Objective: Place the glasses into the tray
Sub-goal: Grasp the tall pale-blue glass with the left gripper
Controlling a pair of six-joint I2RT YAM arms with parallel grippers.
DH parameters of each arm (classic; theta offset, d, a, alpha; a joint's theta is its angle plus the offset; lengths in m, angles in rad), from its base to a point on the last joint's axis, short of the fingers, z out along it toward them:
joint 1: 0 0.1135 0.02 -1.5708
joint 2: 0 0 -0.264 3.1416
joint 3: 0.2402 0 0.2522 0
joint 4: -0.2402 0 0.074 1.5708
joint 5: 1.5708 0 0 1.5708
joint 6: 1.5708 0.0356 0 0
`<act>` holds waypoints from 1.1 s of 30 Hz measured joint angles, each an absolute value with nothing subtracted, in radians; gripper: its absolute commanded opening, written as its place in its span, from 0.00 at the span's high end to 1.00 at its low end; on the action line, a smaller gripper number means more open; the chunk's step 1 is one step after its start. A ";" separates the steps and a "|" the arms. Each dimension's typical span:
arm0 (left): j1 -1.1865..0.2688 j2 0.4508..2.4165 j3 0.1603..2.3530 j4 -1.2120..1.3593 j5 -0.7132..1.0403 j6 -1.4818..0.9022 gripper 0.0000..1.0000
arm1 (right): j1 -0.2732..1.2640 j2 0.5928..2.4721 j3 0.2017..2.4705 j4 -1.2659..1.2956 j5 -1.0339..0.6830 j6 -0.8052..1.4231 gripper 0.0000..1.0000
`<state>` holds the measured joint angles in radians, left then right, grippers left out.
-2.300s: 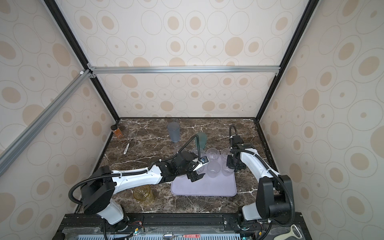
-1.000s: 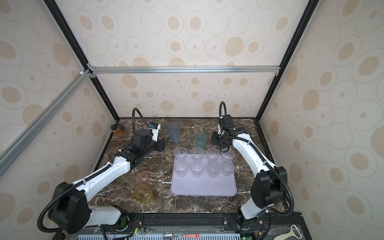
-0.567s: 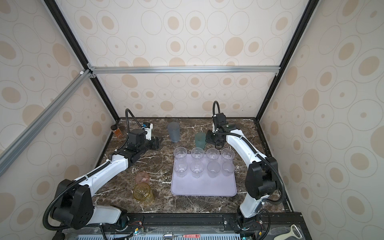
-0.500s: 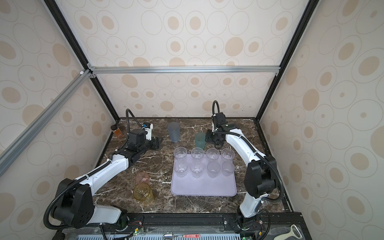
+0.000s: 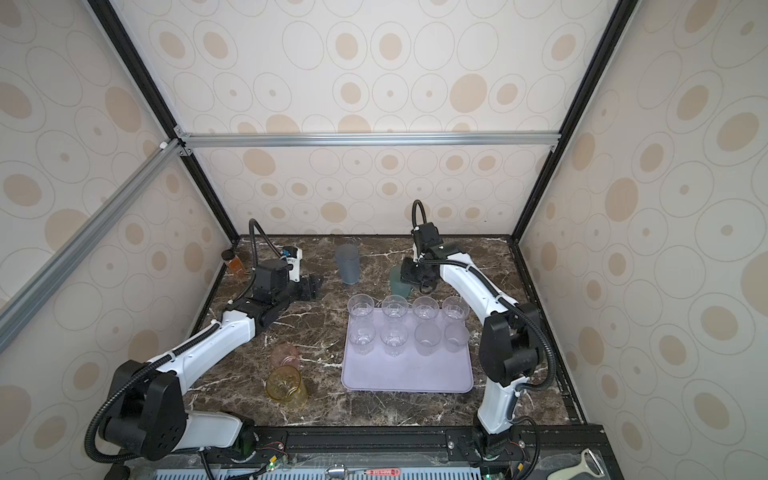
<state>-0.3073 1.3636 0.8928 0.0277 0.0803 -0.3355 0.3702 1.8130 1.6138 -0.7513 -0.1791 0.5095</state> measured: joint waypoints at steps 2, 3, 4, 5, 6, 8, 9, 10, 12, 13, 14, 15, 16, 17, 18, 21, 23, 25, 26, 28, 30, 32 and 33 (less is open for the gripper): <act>-0.307 1.359 0.889 0.027 0.080 -0.336 0.26 | 0.372 1.816 1.624 -0.754 -0.175 0.506 0.62; -0.307 1.357 0.887 0.027 0.080 -0.336 0.26 | 0.373 1.817 1.629 -0.756 -0.172 0.505 0.62; -0.307 1.357 0.885 0.027 0.080 -0.336 0.26 | 0.374 1.818 1.634 -0.758 -0.168 0.504 0.62; -0.306 1.356 0.883 0.027 0.080 -0.336 0.26 | 0.374 1.822 1.641 -0.759 -0.164 0.502 0.62; -0.306 1.356 0.881 0.027 0.080 -0.336 0.26 | 0.374 1.828 1.651 -0.763 -0.159 0.499 0.62; -0.305 1.356 0.879 0.026 0.080 -0.336 0.26 | 0.374 1.843 1.671 -0.767 -0.155 0.495 0.61; -0.305 1.356 0.878 0.026 0.080 -0.336 0.25 | 0.374 1.853 1.680 -0.767 -0.153 0.492 0.61; -0.305 1.356 0.878 0.026 0.080 -0.336 0.26 | 0.374 1.860 1.687 -0.768 -0.153 0.490 0.61; -0.305 1.356 0.879 0.026 0.083 -0.336 0.25 | 0.376 1.871 1.691 -0.768 -0.153 0.488 0.61; -0.305 1.358 0.879 0.026 0.086 -0.336 0.26 | 0.377 1.874 1.692 -0.770 -0.153 0.488 0.61; -0.305 1.360 0.880 0.027 0.088 -0.336 0.26 | 0.381 1.876 1.694 -0.772 -0.151 0.488 0.61; -0.305 1.365 0.882 0.027 0.093 -0.337 0.26 | 0.385 1.878 1.697 -0.776 -0.149 0.488 0.61; -0.305 1.370 0.884 0.028 0.096 -0.337 0.26 | 0.390 1.879 1.702 -0.778 -0.147 0.487 0.61; -0.305 1.376 0.887 0.028 0.100 -0.338 0.26 | 0.397 1.879 1.705 -0.778 -0.145 0.485 0.61; -0.305 1.385 0.891 0.028 0.104 -0.340 0.26 | 0.405 1.879 1.707 -0.778 -0.144 0.485 0.61; -0.305 1.420 0.920 0.028 0.111 -0.346 0.26 | 0.426 1.879 1.713 -0.779 -0.140 0.484 0.61; -0.305 1.460 0.959 0.026 0.112 -0.350 0.26 | 0.439 1.879 1.713 -0.779 -0.138 0.484 0.61; -0.305 1.505 1.015 0.020 0.111 -0.351 0.26 | 0.447 1.879 1.714 -0.780 -0.135 0.482 0.61; -0.305 1.534 1.051 0.014 0.111 -0.350 0.27 | 0.451 1.879 1.714 -0.781 -0.134 0.482 0.61; -0.305 1.594 1.135 -0.003 0.110 -0.349 0.27 | 0.456 1.879 1.715 -0.782 -0.131 0.481 0.61; -0.305 1.652 1.211 -0.020 0.110 -0.343 0.29 | 0.459 1.879 1.715 -0.785 -0.126 0.481 0.61; -0.305 1.708 1.280 -0.047 0.112 -0.333 0.30 | 0.461 1.879 1.715 -0.786 -0.120 0.481 0.61; -0.305 1.730 1.307 -0.058 0.115 -0.329 0.31 | 0.462 1.879 1.715 -0.786 -0.116 0.480 0.61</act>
<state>-0.3046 1.7298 1.3071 -0.0582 0.1150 -0.3290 0.4618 1.8793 1.7149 -0.7864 -0.1162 0.4805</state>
